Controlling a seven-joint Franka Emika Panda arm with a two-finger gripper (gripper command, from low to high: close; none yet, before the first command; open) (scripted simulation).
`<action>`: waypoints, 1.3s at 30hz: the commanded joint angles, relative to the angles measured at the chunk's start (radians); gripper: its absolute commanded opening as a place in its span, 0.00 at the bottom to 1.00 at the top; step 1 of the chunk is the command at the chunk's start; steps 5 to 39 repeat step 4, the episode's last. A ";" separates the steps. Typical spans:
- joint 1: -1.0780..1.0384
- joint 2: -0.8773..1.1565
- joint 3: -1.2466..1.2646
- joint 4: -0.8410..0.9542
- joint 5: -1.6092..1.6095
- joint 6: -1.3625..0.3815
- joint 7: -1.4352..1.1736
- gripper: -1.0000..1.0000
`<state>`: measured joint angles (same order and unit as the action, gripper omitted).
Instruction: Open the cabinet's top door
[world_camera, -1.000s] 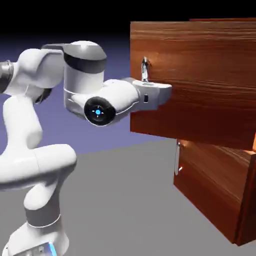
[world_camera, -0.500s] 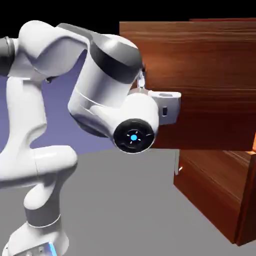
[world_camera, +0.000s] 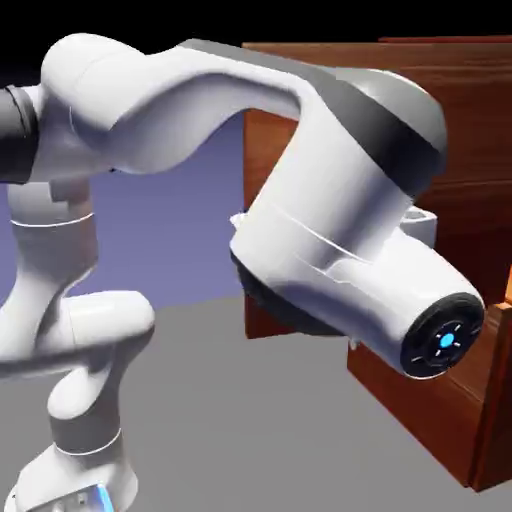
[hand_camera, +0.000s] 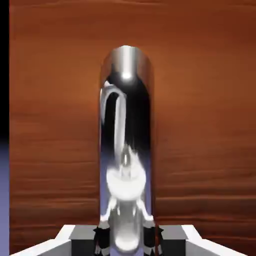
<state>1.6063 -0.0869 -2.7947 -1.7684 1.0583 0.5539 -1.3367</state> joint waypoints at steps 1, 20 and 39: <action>0.005 -0.031 0.003 0.036 -0.008 -0.011 0.006 0.00; 0.012 -0.077 0.009 0.092 -0.021 -0.028 0.016 1.00; 0.012 -0.077 0.009 0.092 -0.021 -0.028 0.016 1.00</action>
